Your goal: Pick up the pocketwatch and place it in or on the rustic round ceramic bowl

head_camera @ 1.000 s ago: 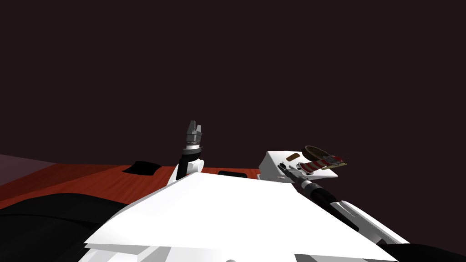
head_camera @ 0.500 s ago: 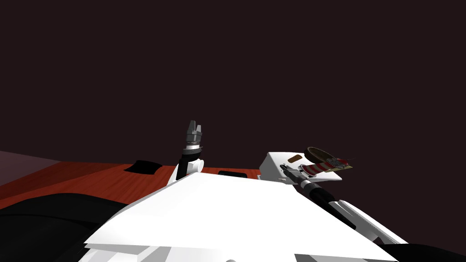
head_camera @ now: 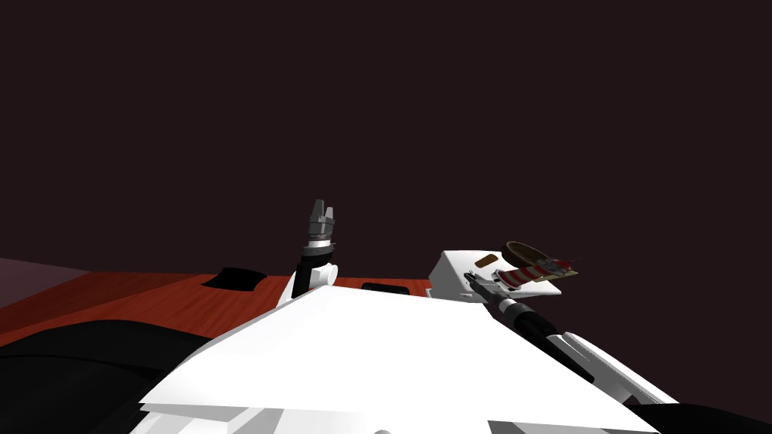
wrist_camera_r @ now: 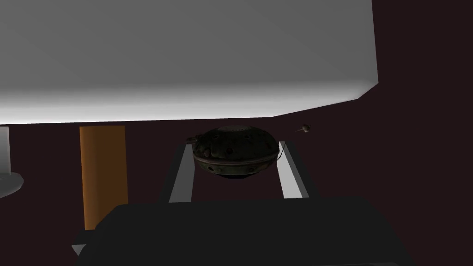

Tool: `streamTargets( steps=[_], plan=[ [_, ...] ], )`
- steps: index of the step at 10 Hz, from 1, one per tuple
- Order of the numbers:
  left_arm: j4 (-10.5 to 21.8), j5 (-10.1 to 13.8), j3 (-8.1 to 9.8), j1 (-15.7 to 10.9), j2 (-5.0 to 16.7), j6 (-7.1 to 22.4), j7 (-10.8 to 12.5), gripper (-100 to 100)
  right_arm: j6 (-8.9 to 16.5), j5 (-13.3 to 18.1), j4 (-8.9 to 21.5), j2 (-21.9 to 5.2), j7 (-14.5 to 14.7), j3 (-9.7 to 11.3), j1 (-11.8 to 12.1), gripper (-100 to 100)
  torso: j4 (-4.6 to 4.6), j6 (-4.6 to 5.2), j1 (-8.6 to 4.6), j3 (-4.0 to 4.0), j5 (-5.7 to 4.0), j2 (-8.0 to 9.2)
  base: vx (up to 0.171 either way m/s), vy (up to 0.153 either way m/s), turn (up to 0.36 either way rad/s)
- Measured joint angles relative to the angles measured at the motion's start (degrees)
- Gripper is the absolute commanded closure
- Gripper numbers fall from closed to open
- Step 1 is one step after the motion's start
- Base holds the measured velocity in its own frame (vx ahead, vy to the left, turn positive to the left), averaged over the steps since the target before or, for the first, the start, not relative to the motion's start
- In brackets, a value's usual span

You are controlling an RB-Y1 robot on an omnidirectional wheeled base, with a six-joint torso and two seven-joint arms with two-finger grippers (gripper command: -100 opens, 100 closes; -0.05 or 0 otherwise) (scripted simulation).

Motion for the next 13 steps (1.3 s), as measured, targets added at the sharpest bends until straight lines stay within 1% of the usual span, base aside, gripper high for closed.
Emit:
streamTargets(
  steps=[1, 2, 3, 4, 7, 8, 9, 12, 13],
  plan=[
    [0.0, 0.0, 0.0, 0.0, 0.0, 0.0, 0.0, 0, 0.0, 0.0, 0.0, 0.0, 0.0, 0.0, 0.0, 100, -0.01, -0.01, -0.01, -0.03, 0.0, -0.05, -0.009, 0.007, -0.021],
    [0.0, 0.0, 0.0, 0.0, 0.0, 0.0, 0.0, 0, -0.1, -0.1, -0.7, -0.1, 0.1, -0.7, -0.7, 100, 0.02, -0.09, 0.04, -0.04, 0.05, -0.1, -0.01, 0.007, -0.003],
    [0.0, 0.0, 0.0, 0.0, 0.0, 0.0, 0.0, 0, -0.8, -0.6, -1.2, -0.5, 0.1, -2.1, -1.4, 100, 0.02, -0.1, 0.07, -0.04, 0.09, -0.11, -0.01, 0.0, -0.009],
    [0.0, 0.0, 0.0, 0.0, 0.0, 0.0, 0.0, 0, -2.2, -1.2, -0.5, -1.3, -0.1, -3.2, -2.6, 100, 0.01, -0.11, 0.03, -0.05, 0.08, -0.11, -0.01, -0.013, -0.016],
    [0.0, 0.0, 0.0, 0.0, 0.0, 0.0, 0.0, 0, -4.8, -2.9, 0.8, -2.9, -0.2, -4.6, -6.1, 100, 0.0, -0.14, -0.13, -0.03, 0.01, -0.07, -0.017, -0.044, -0.003],
    [0.0, 0.0, 0.01, 0.0, 0.0, 0.0, 0.0, 0, -6.2, -3.9, 2.3, -4.3, -0.7, -5.0, -7.5, 100, 0.0, -0.14, -0.26, -0.04, 0.0, -0.08, -0.011, -0.07, 0.028],
    [0.0, 0.0, 0.01, 0.0, 0.0, 0.0, 0.0, 0, -7.7, -4.6, 3.8, -5.2, -1.0, -5.4, -8.5, 100, -0.01, -0.12, -0.31, -0.05, -0.04, -0.08, -0.004, -0.056, 0.028],
    [0.0, 0.0, 0.0, 0.0, 0.0, 0.0, 0.0, 0, -11.6, -6.0, 8.5, -7.4, -1.8, -5.6, -10.8, 100, -0.04, -0.1, -0.24, -0.08, -0.05, -0.13, -0.001, -0.042, 0.046],
    [0.0, 0.0, 0.0, 0.0, 0.0, 0.0, 0.0, 0, -13.4, -6.4, 10.7, -8.2, -2.1, -5.5, -11.9, 100, -0.03, -0.11, -0.29, -0.09, -0.06, -0.15, 0.001, -0.042, 0.063]
  ],
)
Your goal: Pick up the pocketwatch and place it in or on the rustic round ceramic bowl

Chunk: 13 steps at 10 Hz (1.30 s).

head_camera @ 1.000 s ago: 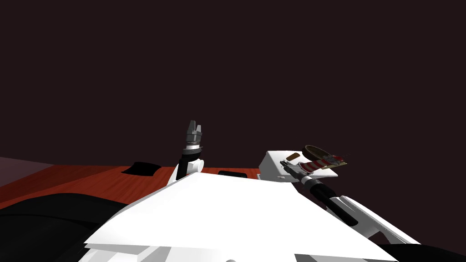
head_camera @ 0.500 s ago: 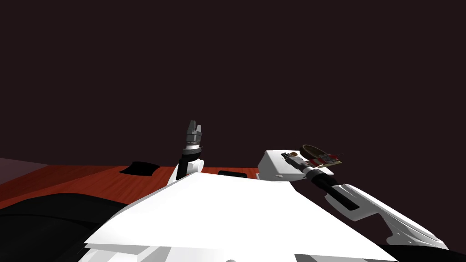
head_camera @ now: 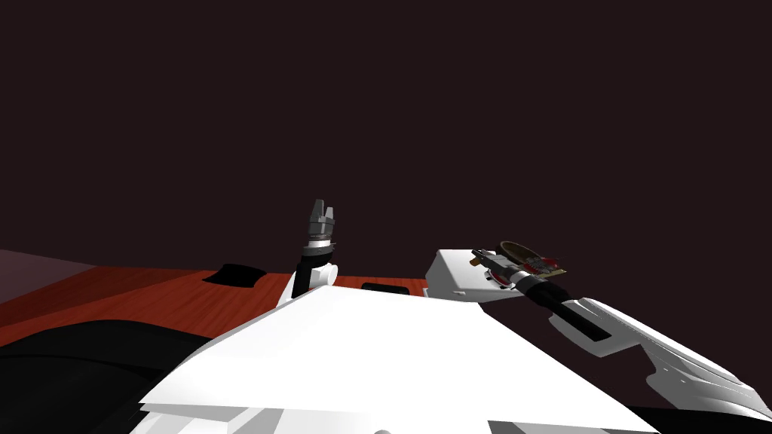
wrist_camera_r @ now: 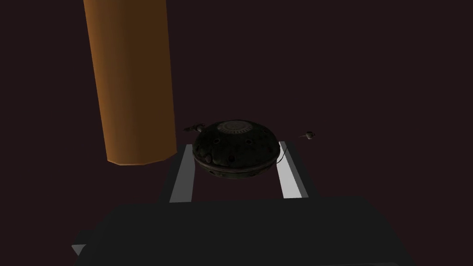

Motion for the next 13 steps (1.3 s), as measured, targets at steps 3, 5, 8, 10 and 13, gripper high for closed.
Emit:
streamTargets(
  steps=[3, 5, 8, 10, 13],
  plan=[
    [0.0, 0.0, 0.0, 0.0, 0.0, 0.0, 0.0, 0, -3.5, -1.0, 4.6, -2.0, -0.9, 0.0, -1.6, 100, -0.01, 0.04, 0.08, -0.01, 0.01, 0.0, -0.001, -0.025, 0.045],
    [0.0, 0.0, 0.0, 0.0, 0.0, 0.0, 0.0, 0, -5.4, -1.5, 7.4, -3.3, -1.6, 0.3, -2.8, 100, 0.0, 0.04, 0.09, 0.0, 0.02, -0.01, 0.0, -0.022, 0.043],
    [0.0, 0.0, 0.0, 0.0, 0.0, 0.0, 0.0, 0, -8.7, -2.4, 12.2, -4.9, -2.5, 0.8, -4.5, 100, 0.0, 0.07, 0.08, -0.01, 0.04, -0.02, 0.003, -0.027, 0.052],
    [0.0, 0.0, 0.0, 0.0, 0.0, 0.0, 0.0, 0, -11.2, -3.0, 15.8, -6.4, -3.3, 1.5, -5.7, 100, 0.03, 0.06, 0.07, 0.01, 0.09, -0.01, 0.003, -0.033, 0.054],
    [0.0, 0.0, 0.0, 0.0, 0.0, 0.0, 0.0, 0, -14.1, -3.6, 20.6, -7.3, -3.8, 2.3, -6.8, 100, 0.04, 0.14, 0.12, 0.05, 0.1, 0.05, -0.001, -0.022, 0.037]
  ],
)
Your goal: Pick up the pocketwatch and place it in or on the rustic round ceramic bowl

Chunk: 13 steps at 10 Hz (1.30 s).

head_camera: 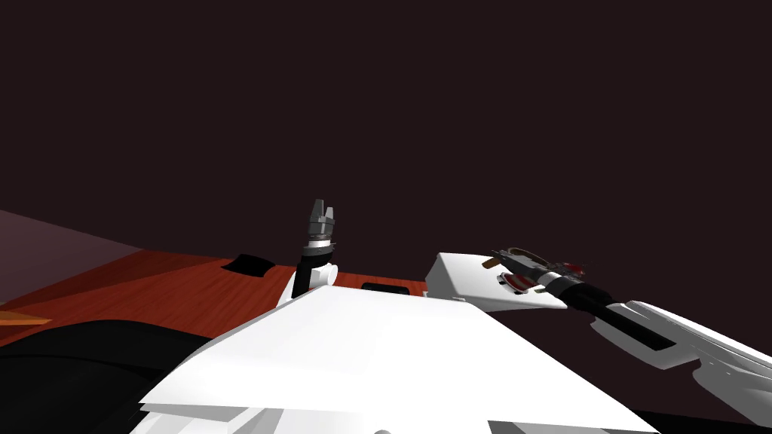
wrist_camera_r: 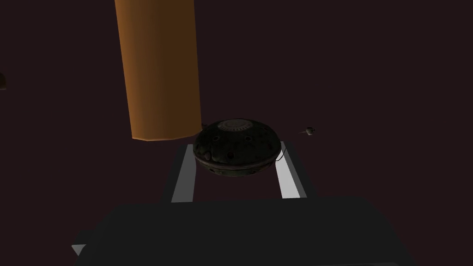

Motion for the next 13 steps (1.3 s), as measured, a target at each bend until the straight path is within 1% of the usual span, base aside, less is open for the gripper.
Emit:
streamTargets(
  steps=[2, 3, 4, 5, 6, 8, 11, 12, 13],
  plan=[
    [0.0, 0.0, 0.0, 0.0, 0.0, 0.0, 0.0, 0, -2.2, -0.8, 3.3, -1.2, -0.7, 0.5, -0.4, 100, 0.01, 0.0, -0.08, 0.02, 0.0, 0.02, -0.002, -0.039, 0.045],
    [0.0, 0.0, 0.0, 0.0, 0.0, 0.0, 0.0, 0, -2.9, -1.0, 4.4, -1.5, -0.9, 0.7, -0.5, 100, 0.01, 0.04, -0.08, 0.02, -0.01, 0.04, -0.005, -0.029, 0.042],
    [0.0, 0.0, 0.0, 0.0, 0.0, 0.0, 0.0, 0, -3.8, -1.2, 6.2, -1.9, -1.2, 1.3, -1.2, 100, 0.01, 0.03, -0.09, 0.02, -0.01, 0.03, -0.001, -0.022, 0.027],
    [0.0, 0.0, 0.0, 0.0, 0.0, 0.0, 0.0, 0, -4.4, -1.5, 7.1, -2.3, -1.4, 1.2, -0.9, 100, 0.01, 0.08, -0.07, 0.03, -0.01, 0.04, 0.001, -0.026, 0.029],
    [0.0, 0.0, 0.0, 0.0, 0.0, 0.0, 0.0, 0, -5.5, -1.7, 8.7, -2.6, -1.6, 1.7, -1.4, 100, 0.02, 0.06, -0.13, 0.02, 0.0, 0.03, -0.001, -0.018, 0.03],
    [0.0, 0.0, 0.0, 0.0, 0.0, 0.0, 0.0, 0, -7.0, -2.1, 11.3, -3.1, -2.0, 2.5, -1.9, 100, 0.06, 0.14, -0.43, 0.02, 0.08, -0.01, -0.003, -0.022, 0.03],
    [0.0, 0.0, 0.0, 0.0, 0.0, 0.0, 0.0, 0, -8.8, -2.8, 14.8, -4.2, -2.8, 3.0, -2.2, 100, 0.13, 0.23, -0.71, 0.04, 0.26, -0.05, 0.002, -0.029, 0.029],
    [0.0, 0.0, 0.0, 0.0, 0.0, 0.0, 0.0, 0, -9.8, -2.9, 16.5, -4.5, -3.0, 3.6, -2.9, 100, 0.15, 0.22, -0.78, 0.04, 0.3, -0.07, -0.001, -0.032, 0.025],
    [0.0, 0.0, 0.0, 0.0, 0.0, 0.0, 0.0, 0, -10.2, -3.1, 17.3, -4.8, -3.2, 3.6, -2.8, 100, 0.15, 0.25, -0.79, 0.06, 0.31, -0.04, -0.003, -0.032, 0.034]
  ],
)
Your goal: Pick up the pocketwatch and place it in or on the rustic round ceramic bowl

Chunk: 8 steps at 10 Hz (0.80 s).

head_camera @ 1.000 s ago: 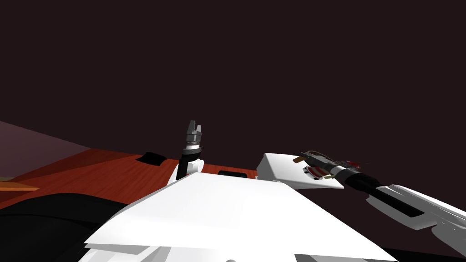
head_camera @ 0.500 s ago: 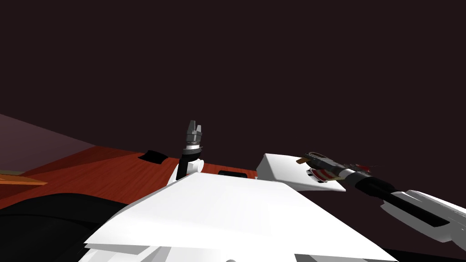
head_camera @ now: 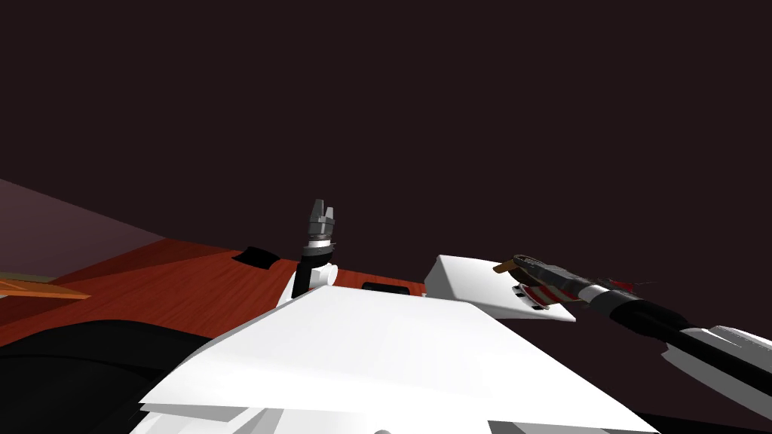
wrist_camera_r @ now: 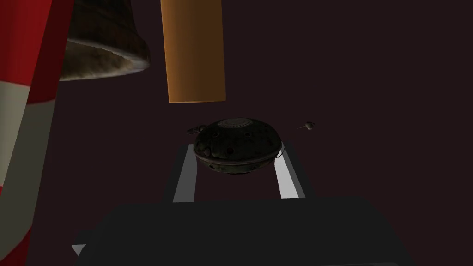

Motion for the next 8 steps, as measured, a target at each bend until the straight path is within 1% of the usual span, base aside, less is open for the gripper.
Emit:
streamTargets(
  steps=[3, 7, 8],
  plan=[
    [0.0, 0.0, 0.0, 0.0, 0.0, 0.0, 0.0, 0, -2.0, -0.4, 4.1, -0.8, -0.6, 1.0, -0.7, 100, 0.02, 0.02, -0.09, 0.0, 0.04, -0.01, -0.001, -0.026, 0.028],
    [0.0, 0.0, 0.0, 0.0, 0.0, 0.0, 0.0, 0, -3.8, -1.0, 7.8, -1.9, -1.3, 1.6, -0.6, 100, 0.03, 0.01, -0.12, 0.02, 0.05, 0.01, 0.0, -0.026, 0.031],
    [0.0, 0.0, 0.0, 0.0, 0.0, 0.0, 0.0, 0, -4.4, -1.0, 9.1, -2.0, -1.4, 2.0, -1.0, 100, 0.02, 0.03, -0.11, 0.02, 0.05, 0.01, 0.003, -0.028, 0.043]
  ],
)
